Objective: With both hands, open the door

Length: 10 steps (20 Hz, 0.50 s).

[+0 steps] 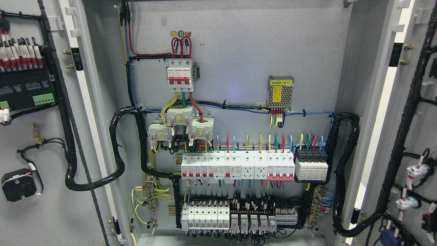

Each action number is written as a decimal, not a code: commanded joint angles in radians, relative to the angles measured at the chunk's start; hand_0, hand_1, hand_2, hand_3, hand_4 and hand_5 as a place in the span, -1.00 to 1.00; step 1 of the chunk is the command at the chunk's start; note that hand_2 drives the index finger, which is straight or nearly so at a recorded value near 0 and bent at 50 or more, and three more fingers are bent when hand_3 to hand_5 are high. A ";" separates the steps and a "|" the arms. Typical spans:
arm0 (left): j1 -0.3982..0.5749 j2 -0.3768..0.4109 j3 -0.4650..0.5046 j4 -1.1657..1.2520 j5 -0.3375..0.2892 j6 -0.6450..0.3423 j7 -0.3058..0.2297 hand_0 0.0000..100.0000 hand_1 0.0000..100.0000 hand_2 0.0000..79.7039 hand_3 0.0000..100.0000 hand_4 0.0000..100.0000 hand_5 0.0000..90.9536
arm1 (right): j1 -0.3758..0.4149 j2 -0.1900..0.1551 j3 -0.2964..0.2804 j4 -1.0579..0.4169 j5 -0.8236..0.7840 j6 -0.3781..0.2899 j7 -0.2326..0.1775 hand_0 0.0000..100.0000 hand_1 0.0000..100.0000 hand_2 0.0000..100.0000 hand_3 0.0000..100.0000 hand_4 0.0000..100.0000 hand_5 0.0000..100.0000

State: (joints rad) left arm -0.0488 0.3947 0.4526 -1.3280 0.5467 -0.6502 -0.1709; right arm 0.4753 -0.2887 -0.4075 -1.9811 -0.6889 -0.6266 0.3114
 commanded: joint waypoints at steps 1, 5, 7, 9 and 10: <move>-0.052 0.016 -0.002 0.133 -0.002 -0.003 0.001 -1.00 -1.00 -1.00 -1.00 -1.00 -1.00 | 0.002 -0.001 -0.024 0.015 -0.008 -0.001 0.000 -0.23 -1.00 -1.00 -1.00 -1.00 -1.00; -0.075 0.038 -0.003 0.164 -0.002 -0.003 0.001 -1.00 -1.00 -1.00 -1.00 -1.00 -1.00 | 0.006 -0.001 -0.025 0.015 -0.008 -0.001 0.000 -0.23 -1.00 -1.00 -1.00 -1.00 -1.00; -0.075 0.038 -0.003 0.164 -0.004 -0.003 0.001 -1.00 -1.00 -1.00 -1.00 -1.00 -1.00 | 0.006 -0.001 -0.025 0.015 -0.008 -0.001 0.000 -0.23 -1.00 -1.00 -1.00 -1.00 -1.00; -0.074 0.038 -0.005 0.161 -0.004 -0.003 0.001 -1.00 -1.00 -1.00 -1.00 -1.00 -1.00 | 0.006 -0.003 -0.025 0.015 -0.008 -0.001 0.000 -0.23 -1.00 -1.00 -1.00 -1.00 -1.00; -0.074 0.038 -0.005 0.159 -0.004 -0.003 0.001 -1.00 -1.00 -1.00 -1.00 -1.00 -1.00 | 0.006 -0.003 -0.025 0.015 -0.008 -0.001 0.000 -0.23 -1.00 -1.00 -1.00 -1.00 -1.00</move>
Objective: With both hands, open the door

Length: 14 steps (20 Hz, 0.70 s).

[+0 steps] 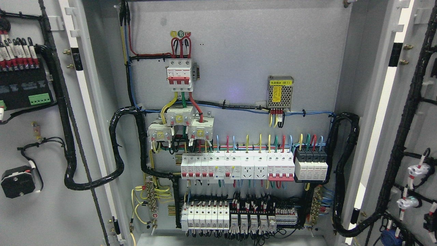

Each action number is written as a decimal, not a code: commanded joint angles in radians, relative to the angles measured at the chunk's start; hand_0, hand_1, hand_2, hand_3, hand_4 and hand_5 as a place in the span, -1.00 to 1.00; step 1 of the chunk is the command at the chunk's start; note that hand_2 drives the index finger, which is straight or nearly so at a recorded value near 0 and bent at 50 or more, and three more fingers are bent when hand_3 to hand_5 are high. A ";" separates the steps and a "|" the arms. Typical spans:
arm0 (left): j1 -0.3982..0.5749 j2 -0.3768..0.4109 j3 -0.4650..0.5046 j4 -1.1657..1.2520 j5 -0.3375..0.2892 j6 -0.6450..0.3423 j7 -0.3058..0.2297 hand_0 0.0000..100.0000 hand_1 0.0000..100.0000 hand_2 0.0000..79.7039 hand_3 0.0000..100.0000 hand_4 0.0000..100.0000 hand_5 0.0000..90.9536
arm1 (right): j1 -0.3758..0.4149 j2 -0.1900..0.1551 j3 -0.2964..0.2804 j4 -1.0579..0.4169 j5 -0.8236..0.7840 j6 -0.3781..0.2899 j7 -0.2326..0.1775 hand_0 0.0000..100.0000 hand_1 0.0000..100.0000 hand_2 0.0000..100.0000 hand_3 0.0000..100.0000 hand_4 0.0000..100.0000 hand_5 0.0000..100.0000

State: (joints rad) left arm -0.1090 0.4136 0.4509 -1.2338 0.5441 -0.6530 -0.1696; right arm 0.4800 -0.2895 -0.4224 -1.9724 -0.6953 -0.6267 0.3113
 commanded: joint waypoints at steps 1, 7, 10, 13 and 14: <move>-0.014 0.019 -0.006 0.063 0.000 -0.002 -0.001 -1.00 -1.00 -1.00 -1.00 -1.00 -1.00 | 0.002 -0.002 -0.010 0.006 -0.001 -0.001 0.000 -0.23 -1.00 -1.00 -1.00 -1.00 -1.00; 0.002 0.008 -0.035 -0.019 0.008 -0.002 -0.004 -1.00 -1.00 -1.00 -1.00 -1.00 -1.00 | 0.002 -0.010 0.001 0.004 -0.001 -0.004 0.002 -0.23 -1.00 -1.00 -1.00 -1.00 -1.00; 0.026 0.005 -0.035 -0.071 0.011 -0.002 -0.004 -1.00 -1.00 -1.00 -1.00 -1.00 -1.00 | 0.003 -0.011 0.008 0.003 -0.001 -0.010 0.002 -0.23 -1.00 -1.00 -1.00 -1.00 -1.00; 0.072 -0.004 -0.035 -0.131 0.013 -0.002 -0.004 -1.00 -1.00 -1.00 -1.00 -1.00 -1.00 | 0.005 -0.013 0.005 0.004 -0.001 -0.018 0.002 -0.23 -1.00 -1.00 -1.00 -1.00 -1.00; 0.096 -0.007 -0.032 -0.171 0.013 -0.002 -0.004 -1.00 -1.00 -1.00 -1.00 -1.00 -1.00 | 0.009 -0.014 0.002 0.004 -0.001 -0.018 0.000 -0.23 -1.00 -1.00 -1.00 -1.00 -1.00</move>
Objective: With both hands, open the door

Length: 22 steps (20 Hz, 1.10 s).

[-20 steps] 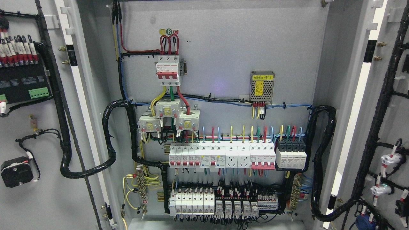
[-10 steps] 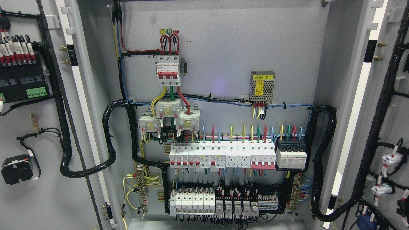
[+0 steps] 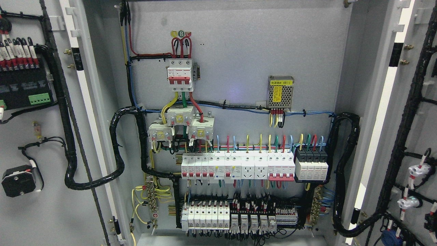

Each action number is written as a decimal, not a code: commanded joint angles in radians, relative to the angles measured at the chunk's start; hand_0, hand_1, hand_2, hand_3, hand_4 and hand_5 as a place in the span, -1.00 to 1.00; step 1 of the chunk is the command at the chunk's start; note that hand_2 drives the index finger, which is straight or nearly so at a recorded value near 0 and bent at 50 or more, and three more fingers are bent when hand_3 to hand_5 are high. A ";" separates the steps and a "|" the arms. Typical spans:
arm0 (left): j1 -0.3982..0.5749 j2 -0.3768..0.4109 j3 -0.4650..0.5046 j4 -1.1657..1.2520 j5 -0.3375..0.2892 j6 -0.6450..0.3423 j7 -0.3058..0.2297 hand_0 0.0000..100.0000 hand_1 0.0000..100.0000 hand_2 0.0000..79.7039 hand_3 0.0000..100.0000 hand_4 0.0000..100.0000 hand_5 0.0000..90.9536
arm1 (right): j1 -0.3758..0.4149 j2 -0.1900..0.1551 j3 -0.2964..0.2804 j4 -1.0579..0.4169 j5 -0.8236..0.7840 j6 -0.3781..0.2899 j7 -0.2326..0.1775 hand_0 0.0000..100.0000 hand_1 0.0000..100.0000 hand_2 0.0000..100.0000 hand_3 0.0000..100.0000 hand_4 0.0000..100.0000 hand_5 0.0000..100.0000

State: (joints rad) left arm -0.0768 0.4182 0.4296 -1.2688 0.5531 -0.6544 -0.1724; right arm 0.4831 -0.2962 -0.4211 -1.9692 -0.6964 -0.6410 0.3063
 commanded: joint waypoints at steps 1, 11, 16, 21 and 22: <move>0.090 -0.028 -0.008 -0.180 0.005 -0.001 -0.001 -1.00 -1.00 -1.00 -1.00 -1.00 -1.00 | 0.006 -0.008 -0.002 0.001 0.000 -0.003 0.007 -0.23 -1.00 -1.00 -1.00 -1.00 -1.00; 0.218 -0.114 -0.063 -0.420 0.007 -0.008 -0.001 -1.00 -1.00 -1.00 -1.00 -1.00 -1.00 | 0.009 -0.034 0.054 -0.008 0.001 -0.035 0.010 -0.23 -1.00 -1.00 -1.00 -1.00 -1.00; 0.230 -0.150 -0.143 -0.466 -0.005 -0.011 -0.001 -1.00 -1.00 -1.00 -1.00 -1.00 -1.00 | 0.005 -0.052 0.085 -0.014 0.003 -0.054 0.016 -0.23 -1.00 -1.00 -1.00 -1.00 -1.00; 0.221 -0.170 -0.241 -0.501 -0.081 -0.016 0.004 -1.00 -1.00 -1.00 -1.00 -1.00 -1.00 | -0.006 -0.073 0.156 -0.014 0.003 -0.054 0.017 -0.23 -1.00 -1.00 -1.00 -1.00 -1.00; 0.221 -0.180 -0.259 -0.515 -0.085 -0.016 0.004 -1.00 -1.00 -1.00 -1.00 -1.00 -1.00 | -0.009 -0.073 0.174 -0.013 0.003 -0.054 0.017 -0.23 -1.00 -1.00 -1.00 -1.00 -1.00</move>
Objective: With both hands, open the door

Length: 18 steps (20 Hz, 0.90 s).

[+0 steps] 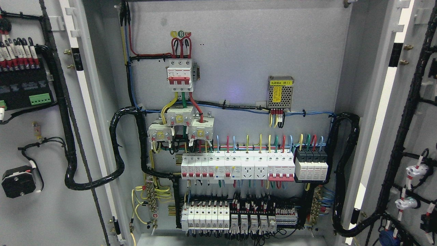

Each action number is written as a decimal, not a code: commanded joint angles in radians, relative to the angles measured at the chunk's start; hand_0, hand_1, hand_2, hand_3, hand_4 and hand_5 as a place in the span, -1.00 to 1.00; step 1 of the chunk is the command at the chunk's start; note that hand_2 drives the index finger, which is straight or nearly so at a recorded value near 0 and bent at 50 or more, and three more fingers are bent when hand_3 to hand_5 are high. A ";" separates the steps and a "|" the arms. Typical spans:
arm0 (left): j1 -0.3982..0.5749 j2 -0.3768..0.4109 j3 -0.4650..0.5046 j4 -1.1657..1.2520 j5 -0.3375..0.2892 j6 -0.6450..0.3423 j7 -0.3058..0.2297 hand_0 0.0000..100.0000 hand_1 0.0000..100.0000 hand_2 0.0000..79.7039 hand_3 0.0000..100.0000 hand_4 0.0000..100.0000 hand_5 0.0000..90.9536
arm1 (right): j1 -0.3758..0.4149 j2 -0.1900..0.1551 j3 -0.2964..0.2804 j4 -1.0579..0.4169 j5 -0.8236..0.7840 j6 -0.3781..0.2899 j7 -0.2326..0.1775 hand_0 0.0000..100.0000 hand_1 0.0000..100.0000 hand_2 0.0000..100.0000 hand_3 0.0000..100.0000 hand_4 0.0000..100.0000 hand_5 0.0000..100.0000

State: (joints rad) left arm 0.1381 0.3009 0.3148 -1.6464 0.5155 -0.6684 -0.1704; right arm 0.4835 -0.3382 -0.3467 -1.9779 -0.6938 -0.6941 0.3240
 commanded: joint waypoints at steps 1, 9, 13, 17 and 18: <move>0.009 -0.069 -0.164 -0.153 -0.048 -0.002 0.002 -1.00 -1.00 -1.00 -1.00 -1.00 -1.00 | -0.020 -0.031 0.116 -0.003 0.002 -0.001 0.000 -0.23 -1.00 -1.00 -1.00 -1.00 -1.00; 0.086 -0.138 -0.304 -0.240 -0.209 -0.002 0.002 -1.00 -1.00 -1.00 -1.00 -1.00 -1.00 | -0.063 -0.036 0.262 0.080 0.007 0.001 0.001 -0.23 -1.00 -1.00 -1.00 -1.00 -1.00; 0.142 -0.178 -0.377 -0.254 -0.285 -0.002 0.006 -1.00 -1.00 -1.00 -1.00 -1.00 -1.00 | -0.063 -0.038 0.356 0.113 0.016 0.004 0.001 -0.23 -1.00 -1.00 -1.00 -1.00 -1.00; 0.225 -0.200 -0.439 -0.251 -0.360 -0.003 0.008 -1.00 -1.00 -1.00 -1.00 -1.00 -1.00 | -0.062 -0.035 0.449 0.166 0.017 0.004 0.001 -0.23 -1.00 -1.00 -1.00 -1.00 -1.00; 0.247 -0.218 -0.454 -0.248 -0.379 -0.002 0.008 -1.00 -1.00 -1.00 -1.00 -1.00 -1.00 | -0.060 -0.032 0.474 0.184 0.020 0.005 0.001 -0.23 -1.00 -1.00 -1.00 -1.00 -1.00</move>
State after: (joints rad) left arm 0.2895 0.1740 0.0358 -1.8377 0.2348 -0.6712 -0.1637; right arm 0.4257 -0.3670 -0.0852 -1.8960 -0.6802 -0.6904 0.3253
